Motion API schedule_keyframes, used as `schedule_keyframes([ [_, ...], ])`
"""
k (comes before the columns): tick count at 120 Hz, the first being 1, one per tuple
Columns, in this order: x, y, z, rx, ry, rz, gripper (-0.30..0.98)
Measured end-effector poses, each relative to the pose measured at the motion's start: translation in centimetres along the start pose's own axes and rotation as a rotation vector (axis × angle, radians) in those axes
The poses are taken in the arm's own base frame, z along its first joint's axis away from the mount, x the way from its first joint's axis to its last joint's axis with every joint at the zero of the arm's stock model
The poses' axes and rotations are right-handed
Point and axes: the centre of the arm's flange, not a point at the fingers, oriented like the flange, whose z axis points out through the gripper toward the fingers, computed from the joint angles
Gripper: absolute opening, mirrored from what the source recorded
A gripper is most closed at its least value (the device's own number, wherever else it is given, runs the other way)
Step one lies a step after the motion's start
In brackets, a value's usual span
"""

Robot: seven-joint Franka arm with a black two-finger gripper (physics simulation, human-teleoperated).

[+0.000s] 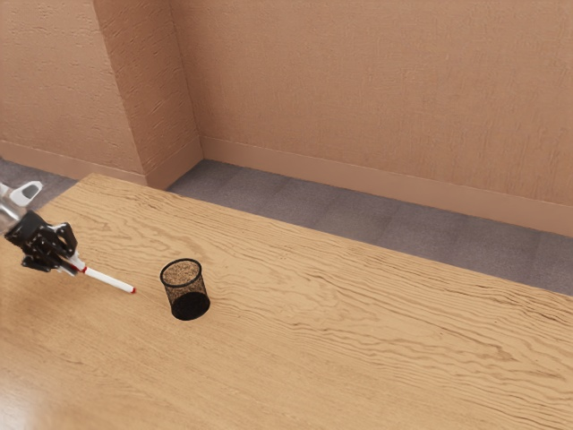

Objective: Take the marker out of the pen holder and place it to the left of the pen holder.

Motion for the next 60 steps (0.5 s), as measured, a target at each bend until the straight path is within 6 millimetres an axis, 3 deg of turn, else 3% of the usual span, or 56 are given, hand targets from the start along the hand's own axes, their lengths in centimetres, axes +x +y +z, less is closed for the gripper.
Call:
schedule_keyframes([
  [16,0.2,-1.0,1.6,-0.128,-0.090,-0.047,0.33],
  [30,-1.0,-2.5,2.6,-0.060,-0.215,-0.032,0.48],
  [36,-1.3,-2.4,2.2,0.008,-0.277,-0.017,0.52],
  [42,-1.3,-0.9,0.8,0.074,-0.322,0.003,0.56],
  [45,-1.7,1.1,-0.4,0.110,-0.333,0.032,0.57],
  [48,-2.5,5.0,-1.5,0.157,-0.340,0.088,0.59],
  [50,-3.2,8.8,-2.1,0.201,-0.340,0.151,0.60],
  [54,-5.4,18.2,-3.2,0.290,-0.324,0.321,0.61],
  [60,-11.3,31.7,-4.2,0.376,-0.288,0.588,0.63],
])
